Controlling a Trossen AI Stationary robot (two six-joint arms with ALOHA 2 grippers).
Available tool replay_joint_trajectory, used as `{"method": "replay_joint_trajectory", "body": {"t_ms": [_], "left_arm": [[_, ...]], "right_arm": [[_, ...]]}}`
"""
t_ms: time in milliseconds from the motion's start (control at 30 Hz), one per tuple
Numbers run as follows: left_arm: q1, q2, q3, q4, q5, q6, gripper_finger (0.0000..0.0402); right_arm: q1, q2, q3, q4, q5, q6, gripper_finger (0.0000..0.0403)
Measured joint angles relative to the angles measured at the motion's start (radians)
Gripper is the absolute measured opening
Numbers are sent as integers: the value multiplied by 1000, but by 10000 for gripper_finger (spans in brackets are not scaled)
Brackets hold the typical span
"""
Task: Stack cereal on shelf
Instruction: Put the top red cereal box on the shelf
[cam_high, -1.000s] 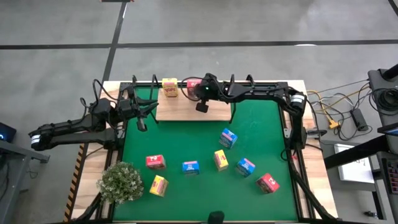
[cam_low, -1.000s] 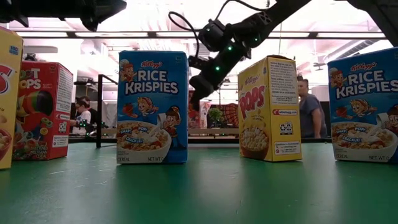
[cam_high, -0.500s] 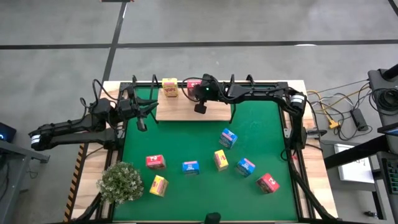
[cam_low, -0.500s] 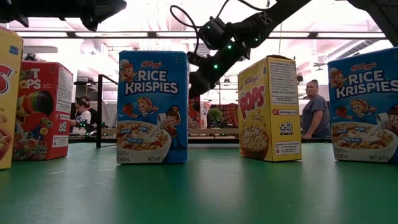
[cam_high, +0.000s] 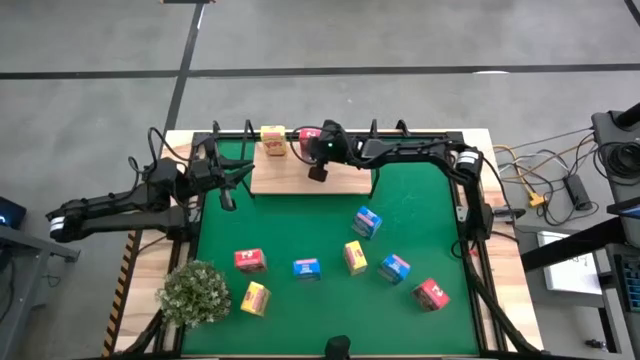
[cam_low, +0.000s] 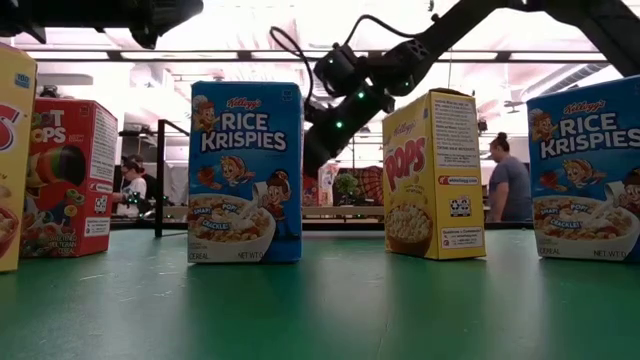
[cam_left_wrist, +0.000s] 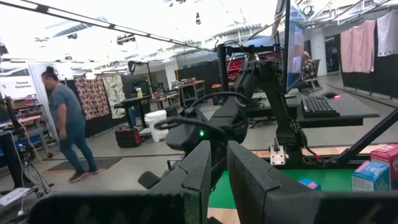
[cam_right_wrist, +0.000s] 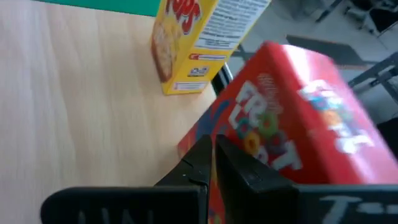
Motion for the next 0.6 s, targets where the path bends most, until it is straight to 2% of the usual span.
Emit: {"method": "replay_joint_trajectory", "body": {"t_ms": [200,333,600], "left_arm": [[0,1,0,-2,0,0,36],[0,0,0,-4,0,0,36],[0,1,0,-8,0,0,36]], "right_arm": [[0,1,0,-33,10,-22,12],[0,-5,0,-58,59,-71,12],[6,-11,0,-64,61,-73,12]]}}
